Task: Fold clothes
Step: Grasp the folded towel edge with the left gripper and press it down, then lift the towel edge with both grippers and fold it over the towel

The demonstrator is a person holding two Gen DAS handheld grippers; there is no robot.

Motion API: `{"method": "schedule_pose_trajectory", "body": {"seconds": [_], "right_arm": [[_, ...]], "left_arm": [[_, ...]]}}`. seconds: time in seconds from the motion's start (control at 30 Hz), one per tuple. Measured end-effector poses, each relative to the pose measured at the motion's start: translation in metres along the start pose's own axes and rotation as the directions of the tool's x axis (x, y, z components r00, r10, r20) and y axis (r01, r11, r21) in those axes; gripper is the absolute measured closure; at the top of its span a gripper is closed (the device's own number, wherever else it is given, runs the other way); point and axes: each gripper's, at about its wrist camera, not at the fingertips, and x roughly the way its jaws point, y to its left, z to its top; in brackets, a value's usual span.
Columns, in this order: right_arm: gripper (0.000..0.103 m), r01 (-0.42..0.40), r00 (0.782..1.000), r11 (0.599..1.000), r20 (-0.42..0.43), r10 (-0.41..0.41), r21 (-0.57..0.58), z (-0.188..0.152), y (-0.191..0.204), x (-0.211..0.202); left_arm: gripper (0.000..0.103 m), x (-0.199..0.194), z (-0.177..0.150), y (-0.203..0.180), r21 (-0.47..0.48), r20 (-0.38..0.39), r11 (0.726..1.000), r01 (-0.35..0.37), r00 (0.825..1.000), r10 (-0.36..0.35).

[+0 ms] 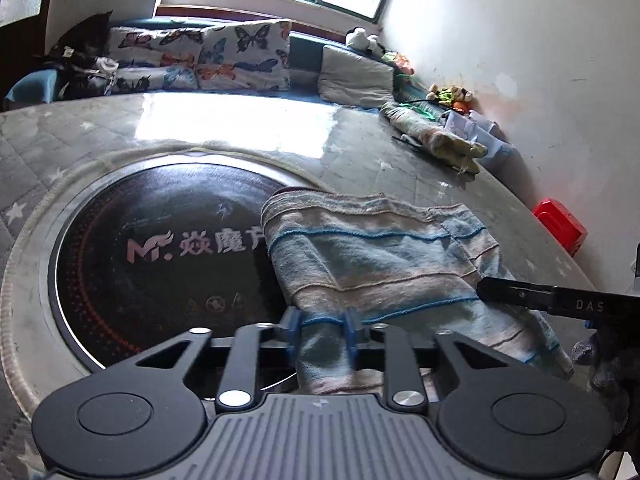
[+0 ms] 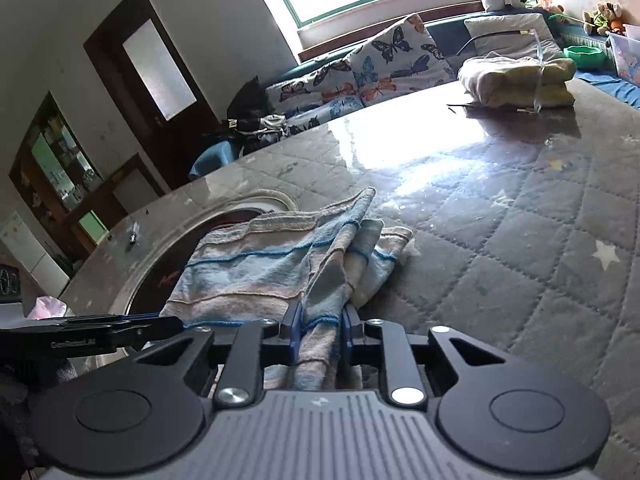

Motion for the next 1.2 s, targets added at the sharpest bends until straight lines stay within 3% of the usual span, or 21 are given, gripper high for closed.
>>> {"method": "schedule_pose_trajectory", "body": {"seconds": [0.13, 0.73, 1.2], "right_arm": [[0.087, 0.004, 0.999, 1.0, 0.032, -0.004, -0.009, 0.0, 0.003, -0.011], [0.088, 0.149, 0.978, 0.986, 0.16, -0.135, -0.079, 0.044, -0.014, -0.083], [0.089, 0.21, 0.971, 0.976, 0.131, -0.2, -0.064, 0.055, -0.054, -0.075]], "left_arm": [[0.092, -0.005, 0.004, -0.006, 0.006, 0.017, 1.0, 0.012, 1.0, -0.012], [0.093, 0.009, 0.041, -0.094, 0.149, 0.068, 0.987, 0.065, 0.995, -0.075], [0.093, 0.053, 0.049, -0.12, 0.173, 0.008, 0.982, 0.071, 0.997, -0.074]]}}
